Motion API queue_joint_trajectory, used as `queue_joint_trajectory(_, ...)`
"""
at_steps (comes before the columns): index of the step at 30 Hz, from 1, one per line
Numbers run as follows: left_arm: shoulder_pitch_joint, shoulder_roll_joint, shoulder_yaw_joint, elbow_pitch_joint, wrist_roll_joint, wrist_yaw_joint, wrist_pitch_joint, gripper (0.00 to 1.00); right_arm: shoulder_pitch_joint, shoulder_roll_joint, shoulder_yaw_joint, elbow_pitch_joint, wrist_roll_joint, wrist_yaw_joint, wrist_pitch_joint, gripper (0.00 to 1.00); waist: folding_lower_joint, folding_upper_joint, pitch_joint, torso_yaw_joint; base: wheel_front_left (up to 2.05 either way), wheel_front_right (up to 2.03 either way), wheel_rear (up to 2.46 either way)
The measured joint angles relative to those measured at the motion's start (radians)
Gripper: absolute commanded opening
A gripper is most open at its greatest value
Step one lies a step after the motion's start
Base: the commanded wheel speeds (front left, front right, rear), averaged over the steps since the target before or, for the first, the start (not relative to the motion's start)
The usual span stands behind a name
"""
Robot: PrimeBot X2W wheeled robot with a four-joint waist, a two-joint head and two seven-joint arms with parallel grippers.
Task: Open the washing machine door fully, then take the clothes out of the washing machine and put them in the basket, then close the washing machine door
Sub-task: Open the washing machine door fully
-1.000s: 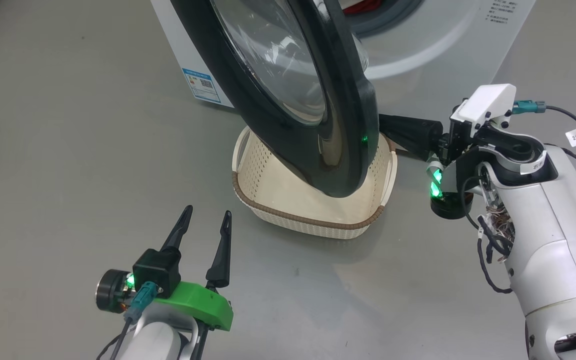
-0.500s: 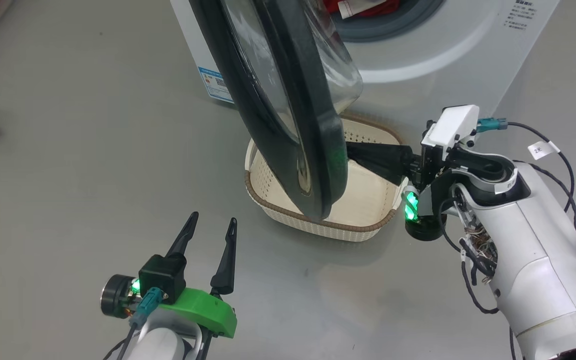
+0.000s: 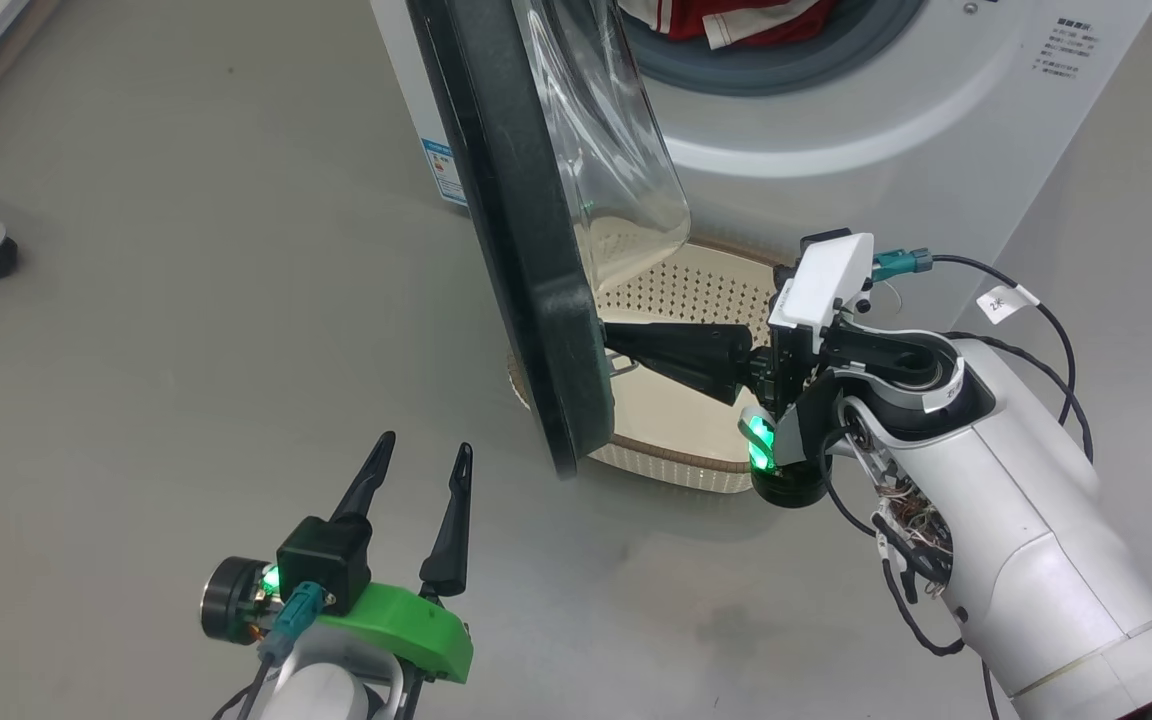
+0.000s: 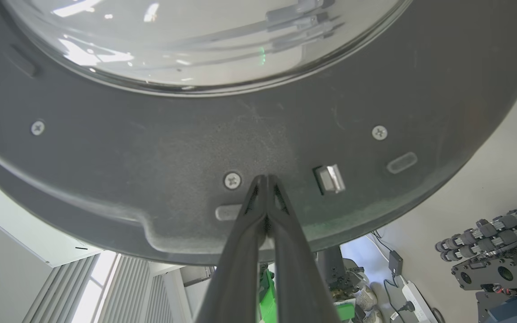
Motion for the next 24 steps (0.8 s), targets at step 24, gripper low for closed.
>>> queue_joint_trajectory(24, 0.04, 0.001, 0.063, 0.007, 0.048, 0.0, 0.0, 1.0, 0.047, -0.029, 0.071, -0.001, -0.073, 0.073, -0.183, 0.0, 0.0, 0.0, -0.073, -0.042, 0.0, 0.0, 0.0)
